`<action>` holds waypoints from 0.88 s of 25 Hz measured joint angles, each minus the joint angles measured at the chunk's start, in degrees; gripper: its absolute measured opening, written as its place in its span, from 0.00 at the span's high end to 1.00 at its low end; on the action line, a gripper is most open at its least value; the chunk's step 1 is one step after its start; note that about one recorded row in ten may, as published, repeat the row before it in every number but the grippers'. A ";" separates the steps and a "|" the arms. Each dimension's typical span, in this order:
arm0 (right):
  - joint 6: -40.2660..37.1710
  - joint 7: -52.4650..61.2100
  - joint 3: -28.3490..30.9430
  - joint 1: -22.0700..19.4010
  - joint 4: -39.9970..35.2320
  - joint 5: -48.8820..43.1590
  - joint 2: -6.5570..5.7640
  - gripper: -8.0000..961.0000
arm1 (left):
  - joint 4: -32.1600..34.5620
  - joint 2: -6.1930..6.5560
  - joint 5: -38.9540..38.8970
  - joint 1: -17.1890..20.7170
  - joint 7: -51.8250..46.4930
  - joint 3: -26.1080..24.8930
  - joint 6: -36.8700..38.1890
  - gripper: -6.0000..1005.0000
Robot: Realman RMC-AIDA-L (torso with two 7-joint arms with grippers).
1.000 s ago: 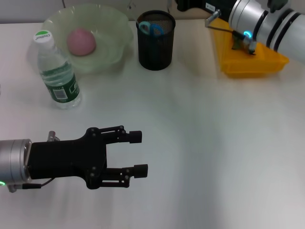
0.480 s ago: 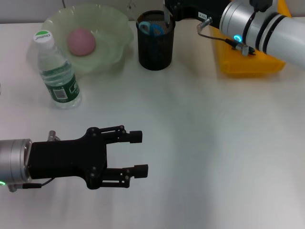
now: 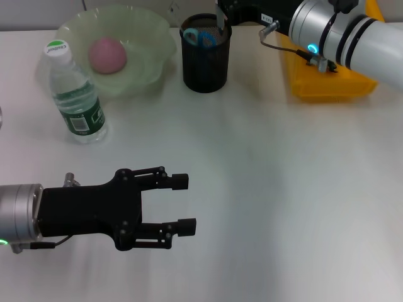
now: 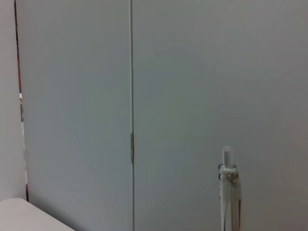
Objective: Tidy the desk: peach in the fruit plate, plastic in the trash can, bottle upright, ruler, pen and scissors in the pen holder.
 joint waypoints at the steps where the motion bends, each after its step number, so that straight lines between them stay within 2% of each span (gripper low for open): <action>1: 0.00 0.00 -0.01 -0.02 0.01 0.00 0.00 0.86 | 0.00 0.00 0.00 0.00 0.02 0.00 -0.01 0.22; 8: 0.09 0.01 -0.33 -0.05 0.02 0.00 -0.02 0.81 | 0.00 0.00 0.00 0.01 0.57 -0.01 0.10 0.22; 15: 0.09 0.42 -0.37 -0.03 -0.24 0.04 -0.04 0.57 | 0.00 0.07 0.00 0.01 0.60 -0.02 0.18 0.22; 19: 0.00 0.71 -0.34 -0.03 -0.43 0.04 -0.11 0.33 | 0.00 0.09 0.00 0.01 0.62 -0.02 0.21 0.22; 22: -0.40 0.72 0.13 -0.43 -1.09 0.26 -0.12 0.31 | 0.00 0.09 0.00 0.01 0.62 -0.02 0.21 0.22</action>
